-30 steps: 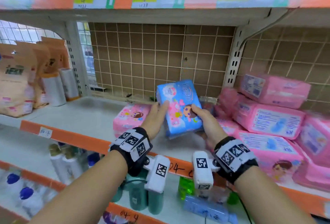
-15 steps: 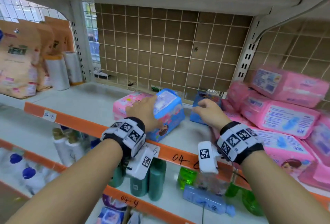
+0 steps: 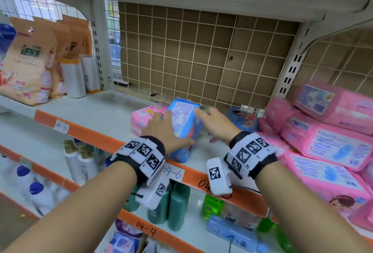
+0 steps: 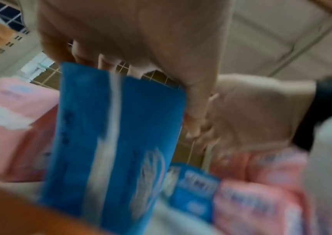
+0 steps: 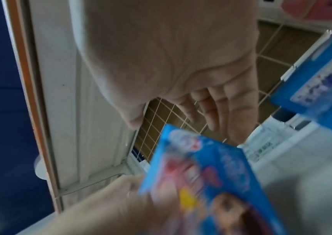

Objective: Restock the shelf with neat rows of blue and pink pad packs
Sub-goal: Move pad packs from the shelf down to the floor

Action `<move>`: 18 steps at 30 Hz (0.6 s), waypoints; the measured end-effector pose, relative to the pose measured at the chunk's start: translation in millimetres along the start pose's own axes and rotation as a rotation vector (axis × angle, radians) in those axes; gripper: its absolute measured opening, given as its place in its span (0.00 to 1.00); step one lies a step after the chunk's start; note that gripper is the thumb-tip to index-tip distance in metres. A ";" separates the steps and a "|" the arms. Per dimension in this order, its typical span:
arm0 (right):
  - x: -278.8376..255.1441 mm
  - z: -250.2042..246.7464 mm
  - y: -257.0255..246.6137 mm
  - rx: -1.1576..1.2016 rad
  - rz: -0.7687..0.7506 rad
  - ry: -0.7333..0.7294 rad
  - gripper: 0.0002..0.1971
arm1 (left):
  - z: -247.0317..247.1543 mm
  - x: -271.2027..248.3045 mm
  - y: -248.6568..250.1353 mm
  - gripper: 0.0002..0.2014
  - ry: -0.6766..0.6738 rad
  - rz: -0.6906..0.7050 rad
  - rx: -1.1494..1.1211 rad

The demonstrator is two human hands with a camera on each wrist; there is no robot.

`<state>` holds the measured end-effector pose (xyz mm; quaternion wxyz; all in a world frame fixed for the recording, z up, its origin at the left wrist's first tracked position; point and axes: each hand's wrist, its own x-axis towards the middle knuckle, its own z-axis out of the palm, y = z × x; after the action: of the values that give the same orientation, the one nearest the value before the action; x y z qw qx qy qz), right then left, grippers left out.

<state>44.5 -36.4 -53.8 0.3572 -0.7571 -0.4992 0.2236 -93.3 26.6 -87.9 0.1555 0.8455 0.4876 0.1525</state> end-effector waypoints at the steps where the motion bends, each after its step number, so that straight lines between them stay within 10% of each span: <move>1: -4.2 4.6 0.0 0.025 -0.017 -0.063 0.15 | -4.1 -1.1 5.9 0.43 -0.090 0.057 -0.151; 4: -7.0 3.8 6.6 0.024 -0.146 -0.182 0.15 | -12.9 -7.7 18.0 0.22 -0.364 0.243 -0.528; 8: 1.3 -19.3 20.0 -0.345 -0.150 -0.285 0.20 | -15.1 -5.3 8.1 0.37 -0.401 0.197 -0.720; 12: 12.9 -26.9 15.6 -0.622 -0.179 -0.416 0.39 | -21.9 14.0 11.1 0.44 -0.088 0.455 0.058; 18: 37.2 -48.0 12.5 -0.470 -0.056 -0.346 0.20 | 13.7 23.6 14.5 0.54 -0.188 0.393 0.371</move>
<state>100.2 -20.7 -31.7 0.0875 -0.7556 -0.6116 0.2178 -65.1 38.8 -91.8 0.0099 0.9482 0.3174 0.0088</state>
